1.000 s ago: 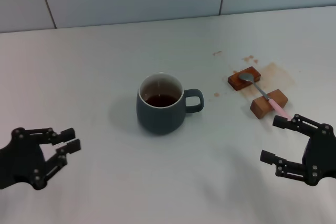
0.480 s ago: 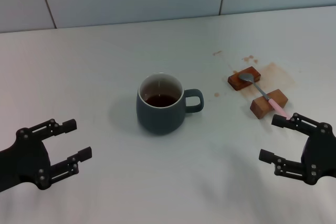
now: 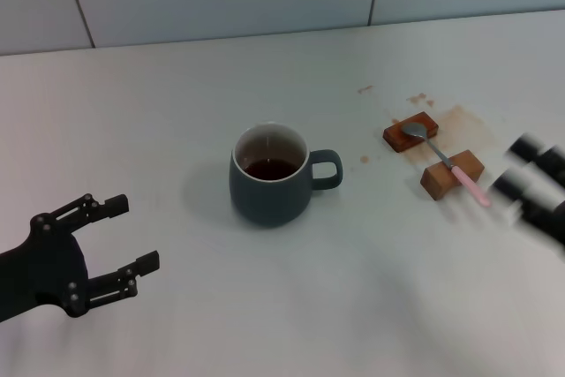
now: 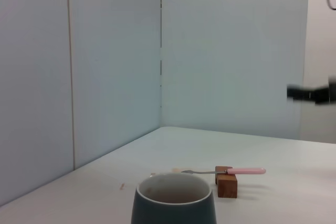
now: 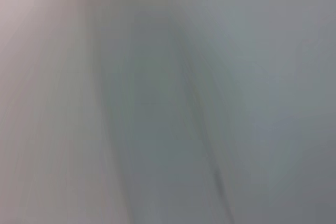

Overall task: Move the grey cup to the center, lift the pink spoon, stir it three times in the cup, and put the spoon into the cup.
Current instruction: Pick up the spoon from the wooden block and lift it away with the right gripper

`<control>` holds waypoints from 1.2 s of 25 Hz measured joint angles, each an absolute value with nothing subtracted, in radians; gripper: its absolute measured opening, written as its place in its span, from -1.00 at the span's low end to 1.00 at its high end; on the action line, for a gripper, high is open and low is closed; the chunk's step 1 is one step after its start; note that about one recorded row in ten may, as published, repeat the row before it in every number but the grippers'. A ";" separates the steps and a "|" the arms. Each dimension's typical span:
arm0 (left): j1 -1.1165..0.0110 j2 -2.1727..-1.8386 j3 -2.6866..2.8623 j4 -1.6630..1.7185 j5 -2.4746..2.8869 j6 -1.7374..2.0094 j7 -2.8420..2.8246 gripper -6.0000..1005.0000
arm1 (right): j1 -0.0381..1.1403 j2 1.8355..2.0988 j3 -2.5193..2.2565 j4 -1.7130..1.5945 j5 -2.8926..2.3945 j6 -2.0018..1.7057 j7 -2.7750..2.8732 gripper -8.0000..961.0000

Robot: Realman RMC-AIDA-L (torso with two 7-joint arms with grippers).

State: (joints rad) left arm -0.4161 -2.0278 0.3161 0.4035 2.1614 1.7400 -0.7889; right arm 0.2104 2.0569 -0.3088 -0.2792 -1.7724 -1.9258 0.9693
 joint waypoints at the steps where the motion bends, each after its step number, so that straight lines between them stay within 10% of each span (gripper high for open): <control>1: -0.416 -2.028 0.316 0.403 2.161 1.739 -0.789 0.66 | 0.206 2.058 -0.261 -0.230 -1.761 -1.947 1.032 0.44; 30: -0.409 -2.022 0.316 0.425 2.155 1.751 -0.788 0.66 | 0.148 2.075 -0.041 -0.064 -1.863 -1.496 1.945 0.40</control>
